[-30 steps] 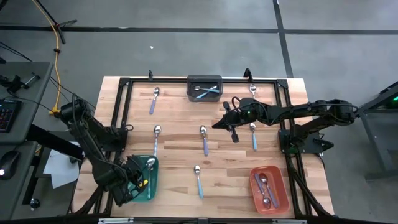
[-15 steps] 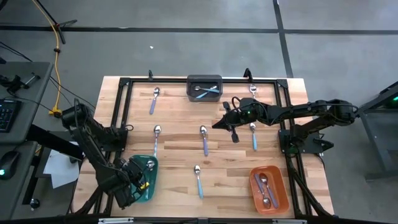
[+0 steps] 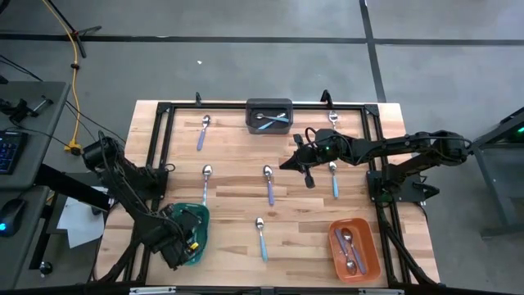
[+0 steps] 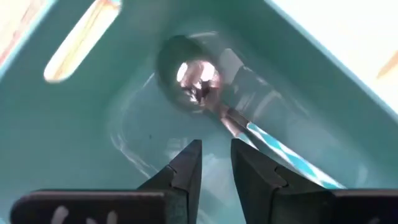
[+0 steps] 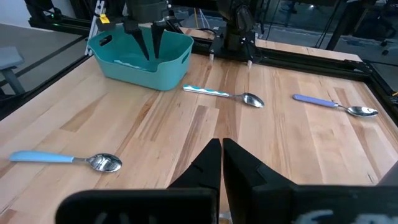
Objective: Sort silverware by color (type)
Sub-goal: Put the white and blue spoon into the blue bin, then put the blue spoon into the black bin
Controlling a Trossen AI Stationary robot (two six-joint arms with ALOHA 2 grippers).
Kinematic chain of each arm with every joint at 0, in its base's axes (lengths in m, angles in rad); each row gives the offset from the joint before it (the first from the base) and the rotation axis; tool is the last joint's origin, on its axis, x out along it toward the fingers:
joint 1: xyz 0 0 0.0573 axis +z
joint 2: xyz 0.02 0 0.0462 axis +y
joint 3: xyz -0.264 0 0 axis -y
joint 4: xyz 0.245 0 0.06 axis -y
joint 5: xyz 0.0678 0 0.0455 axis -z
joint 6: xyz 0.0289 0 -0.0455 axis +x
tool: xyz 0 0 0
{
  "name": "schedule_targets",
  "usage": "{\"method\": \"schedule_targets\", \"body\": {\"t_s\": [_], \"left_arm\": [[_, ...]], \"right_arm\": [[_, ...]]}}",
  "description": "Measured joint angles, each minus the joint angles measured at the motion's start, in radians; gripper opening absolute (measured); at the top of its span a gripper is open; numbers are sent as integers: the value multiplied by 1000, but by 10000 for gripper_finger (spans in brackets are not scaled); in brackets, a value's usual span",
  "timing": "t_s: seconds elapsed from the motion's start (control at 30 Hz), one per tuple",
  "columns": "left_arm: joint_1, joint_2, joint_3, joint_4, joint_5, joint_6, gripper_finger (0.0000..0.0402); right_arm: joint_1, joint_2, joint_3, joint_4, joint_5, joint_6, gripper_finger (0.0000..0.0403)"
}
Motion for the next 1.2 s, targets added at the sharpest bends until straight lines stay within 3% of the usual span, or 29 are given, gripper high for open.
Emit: {"method": "schedule_targets", "body": {"t_s": [0.2, 0.43, 0.6, 0.77, 0.97, 1.1, 1.2], "left_arm": [[62, -66, 0, 43, 21, 280, 58], [192, -192, 1, 267, -38, 777, 4], [340, -213, 1, 493, 150, 1196, 1], [497, -190, -7, 658, 293, 1484, 0], [684, -183, -161, 990, 406, 1638, 0], [805, -182, -284, 1209, 399, 1656, 0], [882, -182, -349, 1332, 340, 1668, 0]], "right_arm": [[0, 0, 0, 0, 0, 4, 0], [0, 0, 0, -10, 0, 4, 0], [0, 0, 0, -7, 0, 4, 0], [0, 0, 0, -7, 5, 3, 0], [0, 0, 0, -7, 84, -5, 0], [0, 0, 0, 0, 85, -20, 0], [0, 0, 0, 25, 102, -22, 0]]}}
